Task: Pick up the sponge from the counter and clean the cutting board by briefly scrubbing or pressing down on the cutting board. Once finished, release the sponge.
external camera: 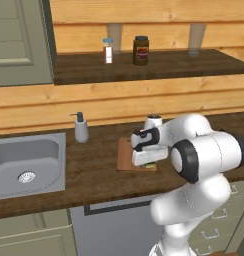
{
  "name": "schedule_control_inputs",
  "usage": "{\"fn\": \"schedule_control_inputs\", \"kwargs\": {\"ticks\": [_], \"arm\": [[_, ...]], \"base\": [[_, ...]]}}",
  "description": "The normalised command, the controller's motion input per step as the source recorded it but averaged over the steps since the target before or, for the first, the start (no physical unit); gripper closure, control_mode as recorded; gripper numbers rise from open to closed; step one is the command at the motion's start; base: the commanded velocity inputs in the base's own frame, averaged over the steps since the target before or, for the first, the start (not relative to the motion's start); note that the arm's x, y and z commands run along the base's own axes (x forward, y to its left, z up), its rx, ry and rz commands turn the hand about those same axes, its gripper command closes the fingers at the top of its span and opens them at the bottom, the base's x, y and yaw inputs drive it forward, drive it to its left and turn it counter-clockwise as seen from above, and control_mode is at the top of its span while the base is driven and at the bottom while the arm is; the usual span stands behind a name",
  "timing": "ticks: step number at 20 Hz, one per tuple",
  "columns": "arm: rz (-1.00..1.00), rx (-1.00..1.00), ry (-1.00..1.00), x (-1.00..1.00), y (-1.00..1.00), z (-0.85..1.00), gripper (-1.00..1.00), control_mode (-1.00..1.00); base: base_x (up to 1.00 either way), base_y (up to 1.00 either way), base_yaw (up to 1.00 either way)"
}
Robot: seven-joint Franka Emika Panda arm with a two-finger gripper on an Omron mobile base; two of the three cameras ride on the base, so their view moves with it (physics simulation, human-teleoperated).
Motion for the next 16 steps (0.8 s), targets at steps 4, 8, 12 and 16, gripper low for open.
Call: {"fn": "schedule_control_inputs", "kwargs": {"ticks": [4, 8, 12, 16], "arm": [[0.00, 0.00, 0.24, 0.74, 0.07, 0.00, 1.00, -1.00], [0.00, 0.00, 0.08, 1.00, 0.08, 0.00, 1.00, -1.00], [0.00, 0.00, 0.01, 0.99, 0.09, -0.04, 1.00, -1.00], [0.00, 0.00, 0.00, 0.87, 0.08, -0.25, 1.00, -1.00]], "base": [[0.00, 0.00, 0.00], [0.00, 0.00, 0.00], [0.00, 0.00, 0.00], [0.00, 0.00, 0.00]]}}
